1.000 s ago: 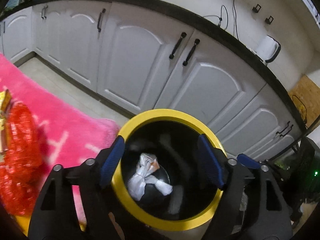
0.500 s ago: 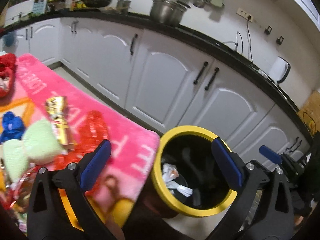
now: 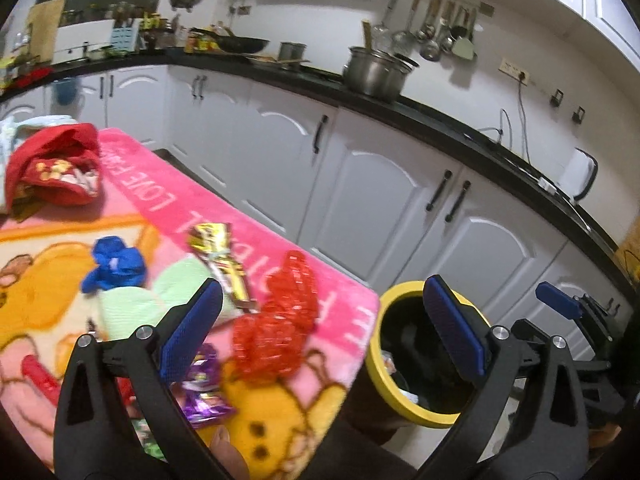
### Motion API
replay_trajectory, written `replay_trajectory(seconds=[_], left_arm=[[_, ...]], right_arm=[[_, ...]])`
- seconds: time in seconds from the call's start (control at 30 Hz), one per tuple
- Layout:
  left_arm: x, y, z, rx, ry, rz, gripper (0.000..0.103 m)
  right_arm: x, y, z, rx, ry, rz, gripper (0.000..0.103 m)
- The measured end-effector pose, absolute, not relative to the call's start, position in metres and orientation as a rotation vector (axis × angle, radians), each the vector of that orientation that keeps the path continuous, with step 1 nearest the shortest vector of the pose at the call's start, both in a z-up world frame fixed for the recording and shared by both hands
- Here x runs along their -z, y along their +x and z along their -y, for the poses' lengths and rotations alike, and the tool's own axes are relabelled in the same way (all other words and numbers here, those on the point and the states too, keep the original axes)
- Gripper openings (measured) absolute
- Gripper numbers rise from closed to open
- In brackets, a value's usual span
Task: Collect trash
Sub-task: 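Open both tools to drop the net and bag into the bin, then move both tools back over the remaining trash on the blanket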
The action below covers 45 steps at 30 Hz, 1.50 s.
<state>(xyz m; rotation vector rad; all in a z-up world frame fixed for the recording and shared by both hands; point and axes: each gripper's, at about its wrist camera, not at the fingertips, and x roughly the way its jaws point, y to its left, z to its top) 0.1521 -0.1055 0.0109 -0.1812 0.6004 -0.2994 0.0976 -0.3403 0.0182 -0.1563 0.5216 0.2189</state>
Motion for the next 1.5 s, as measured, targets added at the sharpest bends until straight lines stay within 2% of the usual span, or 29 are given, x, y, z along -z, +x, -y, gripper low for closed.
replay_trajectory(seconds=[0.67, 1.07, 1.37, 1.5], left_arm=[[-0.009, 0.139, -0.009, 0.082, -0.287, -0.582, 0.092], [0.016, 0.138, -0.070, -0.011, -0.388, -0.655, 0.091], [0.052, 0.153, -0.075, 0.044, -0.429, -0.814, 0.056], [0.065, 0.163, -0.069, 0.068, -0.430, -0.874, 0.047]], right_arm=[[-0.022, 0.137, 0.260, -0.357, -0.148, -0.557, 0.074], [-0.004, 0.171, 0.233, -0.361, -0.122, -0.616, 0.074], [0.019, 0.198, 0.224, -0.331, -0.123, -0.672, 0.074], [0.033, 0.211, 0.222, -0.320, -0.098, -0.719, 0.074]])
